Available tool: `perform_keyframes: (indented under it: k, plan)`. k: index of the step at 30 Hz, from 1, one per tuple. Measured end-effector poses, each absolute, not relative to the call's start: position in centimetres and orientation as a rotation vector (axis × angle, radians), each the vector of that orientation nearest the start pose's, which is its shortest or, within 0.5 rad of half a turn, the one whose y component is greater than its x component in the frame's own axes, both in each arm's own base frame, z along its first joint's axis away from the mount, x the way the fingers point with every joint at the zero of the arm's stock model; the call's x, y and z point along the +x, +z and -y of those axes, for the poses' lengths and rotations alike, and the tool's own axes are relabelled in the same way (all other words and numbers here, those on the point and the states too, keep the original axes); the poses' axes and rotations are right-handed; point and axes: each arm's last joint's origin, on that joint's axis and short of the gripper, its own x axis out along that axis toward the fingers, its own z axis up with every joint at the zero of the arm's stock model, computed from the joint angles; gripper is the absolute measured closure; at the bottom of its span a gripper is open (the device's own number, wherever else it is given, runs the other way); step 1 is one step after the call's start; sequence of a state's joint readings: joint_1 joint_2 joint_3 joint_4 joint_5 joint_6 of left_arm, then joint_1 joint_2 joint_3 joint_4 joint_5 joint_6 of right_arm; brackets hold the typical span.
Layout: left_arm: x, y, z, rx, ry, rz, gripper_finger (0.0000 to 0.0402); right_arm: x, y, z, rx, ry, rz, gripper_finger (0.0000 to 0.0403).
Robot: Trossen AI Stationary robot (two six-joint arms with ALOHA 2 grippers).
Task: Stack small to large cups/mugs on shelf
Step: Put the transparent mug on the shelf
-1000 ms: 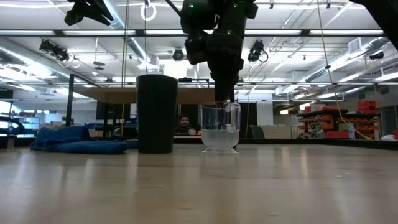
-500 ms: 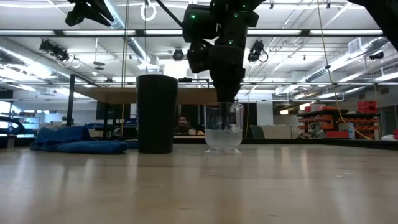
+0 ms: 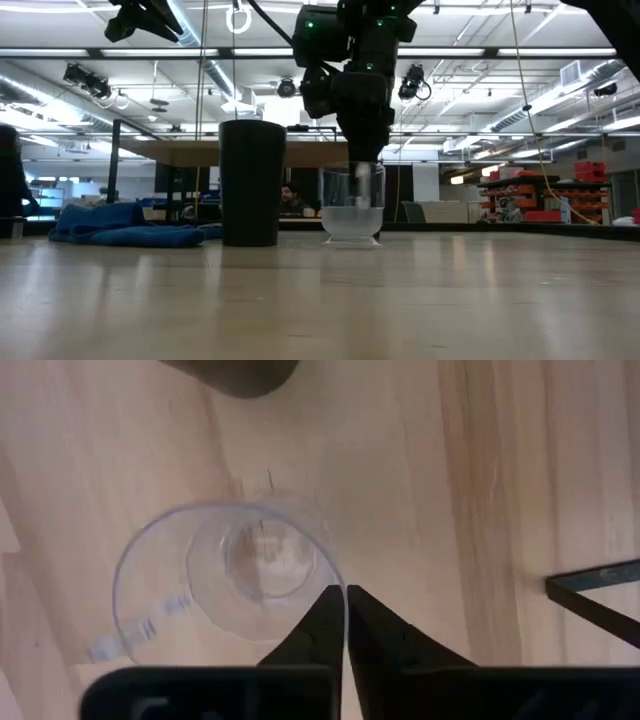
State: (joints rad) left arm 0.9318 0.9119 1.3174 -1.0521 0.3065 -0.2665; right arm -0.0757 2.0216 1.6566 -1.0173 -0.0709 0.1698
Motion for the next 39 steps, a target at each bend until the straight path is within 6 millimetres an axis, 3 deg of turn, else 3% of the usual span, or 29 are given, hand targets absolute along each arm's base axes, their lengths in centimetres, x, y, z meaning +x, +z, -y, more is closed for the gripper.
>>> perform_keyframes:
  k: [9, 13, 18, 25, 33, 39]
  plan:
    - [8.8, 40.7, -10.4, -0.633, 0.676, -0.456, 0.0315, 40.1, 21.6, 2.7, 0.292, -0.176, -1.385, 0.0397]
    - [8.8, 40.7, -10.4, -0.633, 0.676, -0.455, 0.0321, 39.6, 23.0, 2.0, 0.298, -0.156, -1.396, 0.0398]
    - [8.9, 40.6, -10.5, -0.636, 0.676, -0.46, 0.0319, 38.1, 27.2, 0.6, 0.288, -0.116, -1.38, 0.04]
    - [9.3, 40.3, -11.0, -0.647, 0.677, -0.477, 0.032, 34.1, 35.9, 0.2, 0.323, -0.133, -1.234, 0.04]
    - [10.0, 39.8, -12.0, -0.67, 0.678, -0.511, 0.032, 30.6, 42.9, 3.7, 0.373, -0.241, -0.991, 0.0402]
    - [10.2, 39.9, -12.1, -0.649, 0.67, -0.502, 0.0319, 30.3, 45.1, 8.0, 0.373, -0.315, -0.888, 0.0402]
